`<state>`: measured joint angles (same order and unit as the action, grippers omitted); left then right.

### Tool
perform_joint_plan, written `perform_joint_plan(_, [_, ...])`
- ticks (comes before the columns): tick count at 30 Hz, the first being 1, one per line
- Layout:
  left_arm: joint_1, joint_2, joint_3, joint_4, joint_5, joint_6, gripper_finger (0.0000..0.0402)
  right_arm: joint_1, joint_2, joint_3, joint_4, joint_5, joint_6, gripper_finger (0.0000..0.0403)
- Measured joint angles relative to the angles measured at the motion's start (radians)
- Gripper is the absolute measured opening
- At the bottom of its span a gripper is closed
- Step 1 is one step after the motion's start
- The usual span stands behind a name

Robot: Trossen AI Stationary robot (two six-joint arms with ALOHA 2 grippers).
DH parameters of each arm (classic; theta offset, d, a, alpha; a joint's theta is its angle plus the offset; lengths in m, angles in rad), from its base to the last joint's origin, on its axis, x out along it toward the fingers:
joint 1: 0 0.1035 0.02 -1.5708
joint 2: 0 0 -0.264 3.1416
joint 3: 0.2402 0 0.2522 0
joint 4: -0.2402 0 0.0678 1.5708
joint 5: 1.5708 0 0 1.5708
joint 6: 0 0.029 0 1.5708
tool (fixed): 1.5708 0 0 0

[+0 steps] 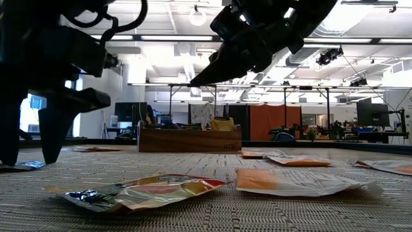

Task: Pick & Place Tea
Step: Put the violet tea bag into the middle section of the wooden organizer

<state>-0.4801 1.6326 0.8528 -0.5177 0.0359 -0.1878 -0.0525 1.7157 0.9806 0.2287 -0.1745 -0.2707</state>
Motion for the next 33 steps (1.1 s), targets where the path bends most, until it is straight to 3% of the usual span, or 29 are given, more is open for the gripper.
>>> perform_joint_plan(8, [0.002,0.049,0.003,-0.029,-0.024,0.0,0.016,0.0,0.0,0.0,-0.001,0.0,0.0,0.0119])
perform_joint_plan(17, [0.005,0.052,0.002,-0.039,-0.007,-0.03,0.0011,0.0,0.0,0.0,-0.007,0.0,0.0,0.0119])
perform_joint_plan(23, [0.003,0.054,0.017,-0.055,-0.028,-0.14,0.002,0.0,0.0,0.0,-0.006,0.0,0.0,0.0119])
perform_joint_plan(27, [0.003,0.049,0.083,-0.129,-0.132,-0.156,0.0003,0.0,0.0,0.0,-0.006,0.0,0.0,0.0119])
perform_joint_plan(33, [0.049,0.046,0.217,-0.364,-0.451,-0.134,0.0007,0.0,-0.005,0.0,-0.039,0.054,0.034,0.0119])
